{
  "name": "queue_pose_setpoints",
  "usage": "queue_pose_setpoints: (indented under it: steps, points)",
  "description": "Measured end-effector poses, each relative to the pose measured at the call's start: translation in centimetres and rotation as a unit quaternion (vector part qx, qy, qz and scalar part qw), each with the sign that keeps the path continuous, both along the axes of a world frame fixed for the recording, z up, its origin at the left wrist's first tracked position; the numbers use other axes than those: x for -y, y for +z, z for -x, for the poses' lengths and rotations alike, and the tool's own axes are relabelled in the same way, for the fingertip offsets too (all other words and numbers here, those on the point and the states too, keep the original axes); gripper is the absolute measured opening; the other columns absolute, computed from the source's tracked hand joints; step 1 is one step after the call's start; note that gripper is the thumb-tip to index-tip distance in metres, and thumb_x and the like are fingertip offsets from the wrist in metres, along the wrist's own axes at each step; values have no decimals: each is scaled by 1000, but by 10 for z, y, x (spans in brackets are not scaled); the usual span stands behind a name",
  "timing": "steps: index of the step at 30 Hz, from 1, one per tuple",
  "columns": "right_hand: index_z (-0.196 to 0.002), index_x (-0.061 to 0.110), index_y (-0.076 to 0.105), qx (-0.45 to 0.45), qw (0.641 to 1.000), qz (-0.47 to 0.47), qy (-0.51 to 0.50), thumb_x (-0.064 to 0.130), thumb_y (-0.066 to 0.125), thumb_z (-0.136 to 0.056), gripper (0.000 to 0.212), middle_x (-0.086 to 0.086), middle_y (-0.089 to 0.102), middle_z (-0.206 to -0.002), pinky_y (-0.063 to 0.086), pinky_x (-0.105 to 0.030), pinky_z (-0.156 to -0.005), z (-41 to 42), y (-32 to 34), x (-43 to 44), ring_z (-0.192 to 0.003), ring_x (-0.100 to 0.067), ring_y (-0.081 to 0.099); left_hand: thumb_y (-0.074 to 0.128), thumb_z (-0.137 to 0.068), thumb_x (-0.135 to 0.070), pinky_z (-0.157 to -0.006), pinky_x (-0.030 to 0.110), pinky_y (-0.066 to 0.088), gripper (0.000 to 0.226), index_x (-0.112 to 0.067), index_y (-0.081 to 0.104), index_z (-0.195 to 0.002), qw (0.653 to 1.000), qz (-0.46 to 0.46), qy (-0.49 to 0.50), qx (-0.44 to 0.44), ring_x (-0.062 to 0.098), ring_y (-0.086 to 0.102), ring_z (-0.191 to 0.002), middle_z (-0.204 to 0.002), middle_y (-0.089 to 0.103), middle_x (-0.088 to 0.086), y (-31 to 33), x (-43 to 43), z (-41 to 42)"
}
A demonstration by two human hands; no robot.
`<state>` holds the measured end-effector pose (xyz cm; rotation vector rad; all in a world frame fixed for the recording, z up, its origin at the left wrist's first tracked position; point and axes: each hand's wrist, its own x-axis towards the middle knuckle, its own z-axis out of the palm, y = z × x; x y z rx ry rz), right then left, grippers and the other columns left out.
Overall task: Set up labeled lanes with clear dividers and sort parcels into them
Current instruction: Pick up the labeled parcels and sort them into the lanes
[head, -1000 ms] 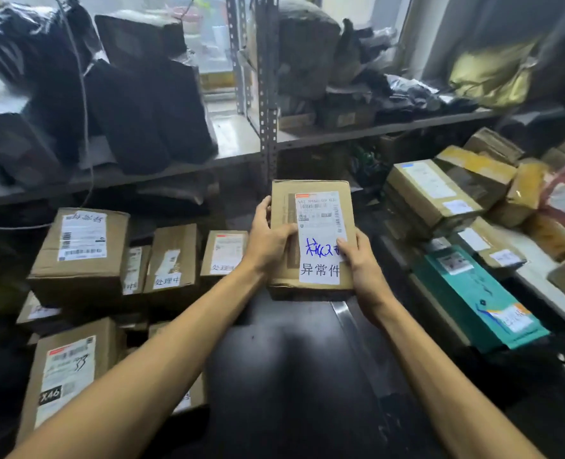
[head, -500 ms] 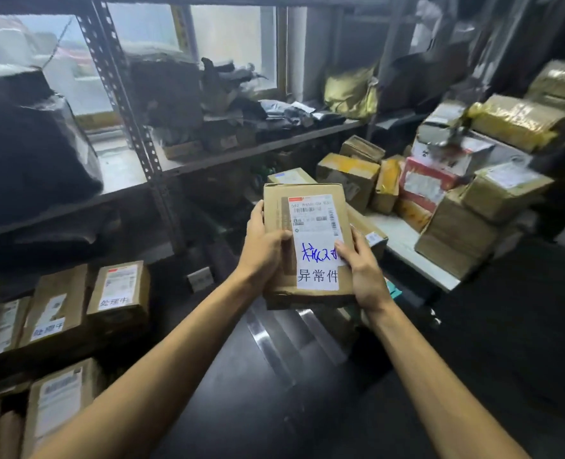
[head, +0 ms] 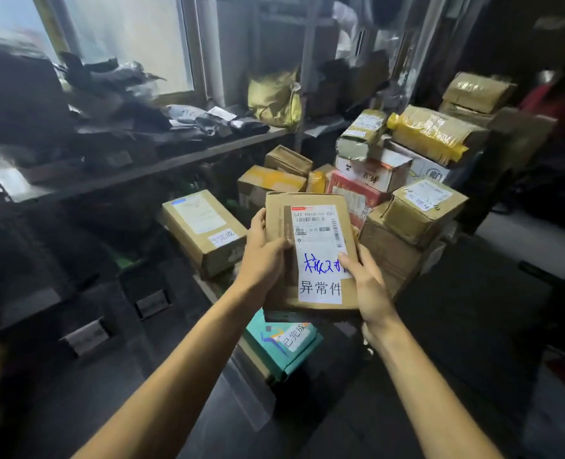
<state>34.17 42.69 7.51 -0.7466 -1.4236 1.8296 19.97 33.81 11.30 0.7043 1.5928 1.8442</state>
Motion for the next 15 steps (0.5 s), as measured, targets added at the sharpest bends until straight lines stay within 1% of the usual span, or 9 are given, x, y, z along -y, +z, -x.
queue_pose_setpoints:
  steps: [2,4,6,8,9,11,12,14,15]
  points:
    - [-127,28,61,2,1000,6,1,17,56,-99,30,-1,76,-114,60,-29,-69,0,-2,-27,-100,-21,74,55,-66,-13,-101,47,49,73,-30,36,-134,1000,15,9,-3,22,56,-122,-134,52,8,0,-25,-1]
    - [-129,28,60,8,1000,9,13,18,56,-99,31,-1,75,-114,61,-31,-71,4,-4,-54,-102,-23,74,55,-67,-15,-100,48,50,74,-31,34,-136,1000,24,8,7,21,57,-120,-133,53,6,-3,-48,1]
    - [-131,28,59,15,999,14,25,18,56,-100,33,-1,76,-114,61,-31,-71,7,-9,-85,-101,-23,74,56,-68,-17,-94,43,54,73,-33,33,-135,999,34,22,4,18,59,-117,-133,53,4,-7,-77,2]
    - [-131,30,58,17,998,18,56,18,56,-100,34,-1,76,-112,61,-29,-66,15,-14,-118,-98,-22,75,56,-70,-15,-92,40,56,72,-33,34,-136,997,35,63,4,17,59,-116,-133,52,2,-14,-102,4]
    - [-131,31,58,22,997,19,69,19,57,-99,34,-1,76,-112,61,-29,-66,20,-16,-131,-97,-23,75,57,-74,-12,-88,37,57,71,-32,34,-138,996,38,77,4,16,59,-115,-133,52,0,-18,-112,6]
    - [-131,33,58,34,994,23,102,20,57,-99,34,-1,76,-112,63,-35,-70,28,-20,-160,-97,-24,75,56,-84,-6,-73,24,58,66,-32,33,-140,992,46,113,7,13,62,-108,-126,53,-6,-27,-133,7]
    - [-132,31,57,36,992,26,118,19,57,-99,35,-3,75,-114,63,-39,-75,33,-22,-175,-98,-26,74,55,-86,-3,-68,21,57,64,-33,33,-138,990,52,133,4,11,64,-104,-122,54,-9,-30,-144,8]
    - [-137,26,55,52,987,32,149,19,57,-99,39,-7,73,-119,62,-45,-82,43,-25,-197,-100,-29,74,53,-87,-1,-65,18,56,60,-34,34,-134,982,70,173,4,7,66,-99,-116,55,-12,-36,-159,11]
    - [-139,24,54,60,983,36,168,19,58,-99,41,-6,73,-118,62,-43,-81,50,-25,-208,-100,-29,74,53,-89,-3,-66,18,56,59,-32,33,-136,977,75,198,8,5,66,-96,-114,56,-12,-37,-165,12]
